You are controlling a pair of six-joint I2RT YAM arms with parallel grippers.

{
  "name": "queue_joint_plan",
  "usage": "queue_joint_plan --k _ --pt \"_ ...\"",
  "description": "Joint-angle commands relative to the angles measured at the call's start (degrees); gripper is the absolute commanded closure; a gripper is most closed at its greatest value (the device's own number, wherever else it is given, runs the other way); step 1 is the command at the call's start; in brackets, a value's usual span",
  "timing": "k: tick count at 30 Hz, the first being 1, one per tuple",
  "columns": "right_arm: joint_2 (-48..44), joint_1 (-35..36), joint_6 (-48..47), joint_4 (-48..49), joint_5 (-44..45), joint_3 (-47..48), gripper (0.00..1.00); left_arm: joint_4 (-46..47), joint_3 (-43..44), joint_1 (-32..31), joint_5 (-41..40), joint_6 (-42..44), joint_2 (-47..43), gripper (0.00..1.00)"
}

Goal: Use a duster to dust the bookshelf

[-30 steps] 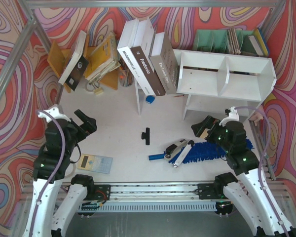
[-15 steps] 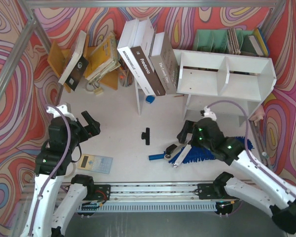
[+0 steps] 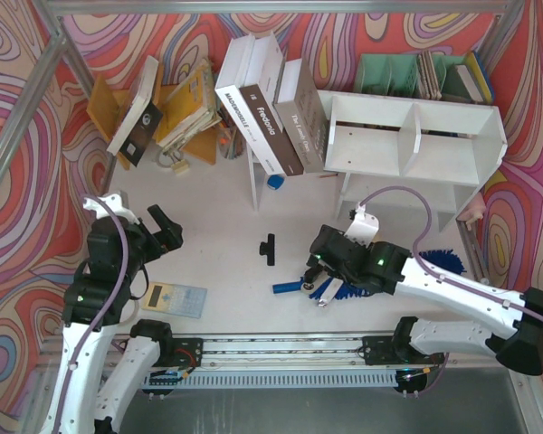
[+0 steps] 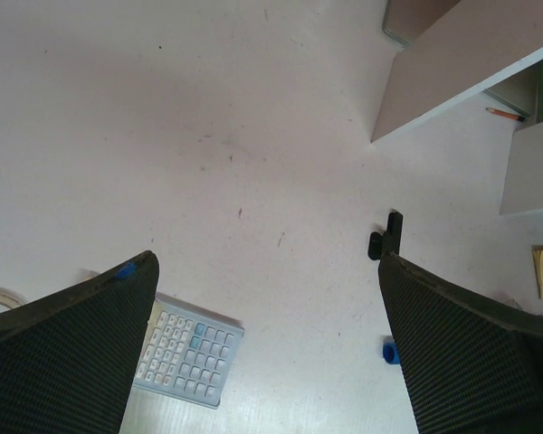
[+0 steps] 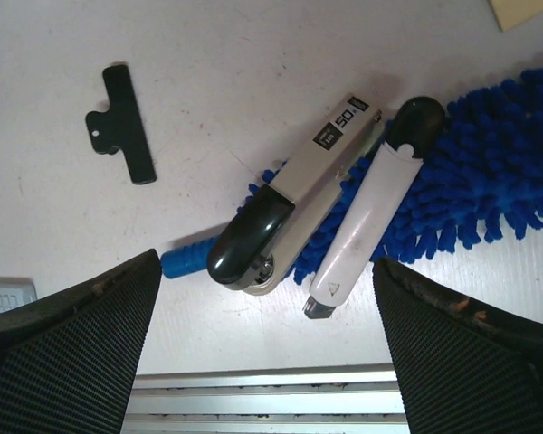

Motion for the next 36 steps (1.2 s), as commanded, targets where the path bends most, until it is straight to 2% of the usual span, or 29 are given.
queue_joint_plan --k 1,15,27,36 --pt "2.4 0.5 7.9 -4.8 0.8 0.8 0.13 -1.3 -0.9 -0.2 -1.1 0.3 -0.5 0.01" --pt "12.6 0.7 10.6 -1.3 -1.1 4.0 0.21 -1.6 -1.0 -0.2 -0.3 0.3 -1.4 0.01" --pt "18.6 0.7 11.8 -1.3 -1.9 4.5 0.39 -1.5 -0.9 -0.2 0.3 0.4 -1.7 0.02" --pt "20.9 0.6 11.3 0.0 -1.6 4.3 0.44 -1.4 -1.1 -0.2 0.7 0.5 -1.8 0.01"
